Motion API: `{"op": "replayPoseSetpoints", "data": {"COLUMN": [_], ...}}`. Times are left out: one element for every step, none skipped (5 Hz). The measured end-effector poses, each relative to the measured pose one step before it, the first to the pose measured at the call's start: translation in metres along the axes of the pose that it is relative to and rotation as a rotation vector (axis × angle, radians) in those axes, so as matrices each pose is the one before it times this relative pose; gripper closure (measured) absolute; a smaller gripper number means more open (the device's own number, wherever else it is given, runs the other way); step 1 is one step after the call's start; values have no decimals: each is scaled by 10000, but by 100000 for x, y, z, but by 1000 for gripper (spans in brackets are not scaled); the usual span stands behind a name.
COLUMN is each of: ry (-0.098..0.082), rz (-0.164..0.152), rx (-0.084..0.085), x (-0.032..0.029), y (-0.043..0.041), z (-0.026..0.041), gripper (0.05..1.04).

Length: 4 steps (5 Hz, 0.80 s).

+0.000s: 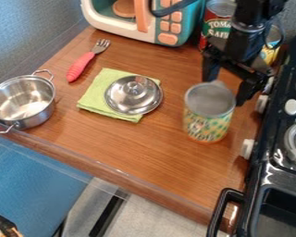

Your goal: Move the can to the bottom right side of the table

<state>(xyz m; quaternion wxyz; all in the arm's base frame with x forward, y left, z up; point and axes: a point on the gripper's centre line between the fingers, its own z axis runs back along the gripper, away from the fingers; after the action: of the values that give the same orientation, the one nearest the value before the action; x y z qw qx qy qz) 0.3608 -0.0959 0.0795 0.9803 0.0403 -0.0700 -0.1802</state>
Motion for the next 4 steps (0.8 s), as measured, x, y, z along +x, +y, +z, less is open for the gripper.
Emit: {"op": "replayPoseSetpoints", "data": {"ry": [55, -40, 56, -495], "rz": [-427, -279, -99, -216], "rx": [-42, -61, -119, 181], "x": [-2493, -2164, -1306, 587], "y": [-770, -413, -211, 674], "z": [706, 340, 335, 823], "gripper": [84, 84, 84, 84]}}
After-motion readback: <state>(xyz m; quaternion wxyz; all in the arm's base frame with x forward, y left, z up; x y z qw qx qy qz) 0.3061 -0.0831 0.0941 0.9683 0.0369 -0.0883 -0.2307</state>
